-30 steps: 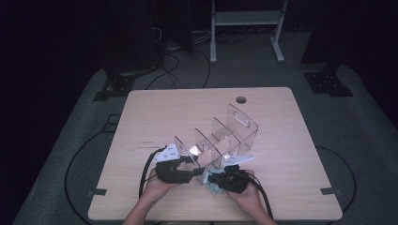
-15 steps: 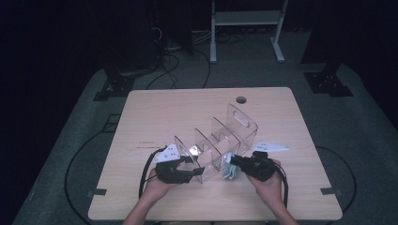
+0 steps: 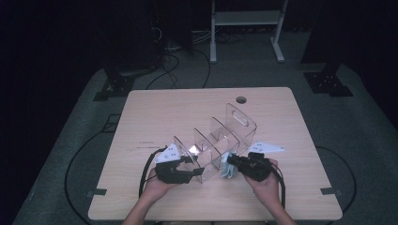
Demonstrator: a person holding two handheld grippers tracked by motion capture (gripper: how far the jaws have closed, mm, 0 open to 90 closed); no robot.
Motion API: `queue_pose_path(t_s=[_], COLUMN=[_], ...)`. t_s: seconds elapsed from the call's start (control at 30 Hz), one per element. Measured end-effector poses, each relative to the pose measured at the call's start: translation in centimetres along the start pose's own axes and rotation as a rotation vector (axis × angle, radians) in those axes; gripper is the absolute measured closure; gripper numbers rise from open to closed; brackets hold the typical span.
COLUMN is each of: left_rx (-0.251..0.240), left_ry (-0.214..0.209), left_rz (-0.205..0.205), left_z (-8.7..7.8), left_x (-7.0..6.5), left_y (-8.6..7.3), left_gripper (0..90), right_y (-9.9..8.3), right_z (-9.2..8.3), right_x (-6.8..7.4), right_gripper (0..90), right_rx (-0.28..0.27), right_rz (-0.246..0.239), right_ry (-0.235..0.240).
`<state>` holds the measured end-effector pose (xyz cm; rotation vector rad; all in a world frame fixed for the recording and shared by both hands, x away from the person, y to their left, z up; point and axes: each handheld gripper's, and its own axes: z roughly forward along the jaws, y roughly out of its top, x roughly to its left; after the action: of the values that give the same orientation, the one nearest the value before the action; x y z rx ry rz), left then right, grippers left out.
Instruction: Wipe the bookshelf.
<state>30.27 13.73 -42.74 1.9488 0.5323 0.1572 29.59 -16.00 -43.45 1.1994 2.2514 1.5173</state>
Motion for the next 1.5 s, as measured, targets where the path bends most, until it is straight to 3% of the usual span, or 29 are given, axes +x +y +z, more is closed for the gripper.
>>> queue_pose_path(t_s=[0.07, 0.13, 0.33, 0.43, 0.53, 0.63, 0.7, 0.8, 0.87, 0.93, 1.23, 1.43, 1.5], left_rx=[0.006, 0.009, 0.01, 0.014, 0.012, 0.013, 0.015, 0.014, 0.018, 0.023, 0.013, 0.002, -0.002], left_ry=[-0.002, -0.004, -0.005, -0.007, -0.007, -0.006, -0.004, 0.004, 0.008, 0.011, 0.054, 0.135, 0.182], left_rz=[0.002, 0.005, -0.002, 0.0, -0.003, -0.005, -0.005, -0.008, -0.004, 0.0, 0.006, 0.013, 0.018], left_z=[-0.1, -0.2, -0.3, -0.3, -0.4, -0.6, -0.6, -0.6, -0.6, -0.7, -2.9, -4.7, -5.0], left_x=[0.0, 0.1, 0.2, 0.2, 0.3, 0.4, 0.4, 0.3, 0.2, 0.2, 0.4, 1.4, 1.9], left_y=[0.0, 0.0, 0.1, 0.1, 0.1, 0.1, 0.0, 0.0, 0.0, 0.1, -0.5, -0.7, -0.7], left_gripper=[45.3, 45.4, 45.4, 45.4, 45.4, 45.4, 45.3, 45.0, 44.7, 43.8, 33.0, 23.9, 20.2], right_y=[-0.1, 0.1, 0.9, 1.0, 0.8, 0.4, 0.6, 0.8, 0.8, 0.7, 0.6, 0.6, 0.6], right_z=[0.5, 0.4, -1.0, -1.1, -0.7, 0.1, 0.1, -0.5, -0.6, -0.4, -0.1, -0.1, -0.1], right_x=[1.0, 1.1, -2.4, -3.1, -2.4, -1.1, -0.6, -1.8, -2.5, -2.1, -1.9, -1.9, -1.9], right_gripper=[83.1, 83.2, 83.2, 83.2, 83.2, 83.1, 83.2, 83.2, 83.1, 83.1, 83.0, 83.0, 83.0], right_rx=[0.022, 0.027, -0.028, -0.029, -0.021, 0.004, 0.014, -0.006, -0.017, -0.008, 0.004, 0.003, 0.004], right_rz=[-0.031, -0.057, 0.012, 0.024, 0.021, 0.001, -0.047, -0.001, 0.047, 0.027, 0.023, 0.023, 0.021], right_ry=[0.037, 0.022, -0.068, -0.075, -0.064, -0.004, -0.03, -0.049, -0.033, -0.036, -0.017, -0.019, -0.019])
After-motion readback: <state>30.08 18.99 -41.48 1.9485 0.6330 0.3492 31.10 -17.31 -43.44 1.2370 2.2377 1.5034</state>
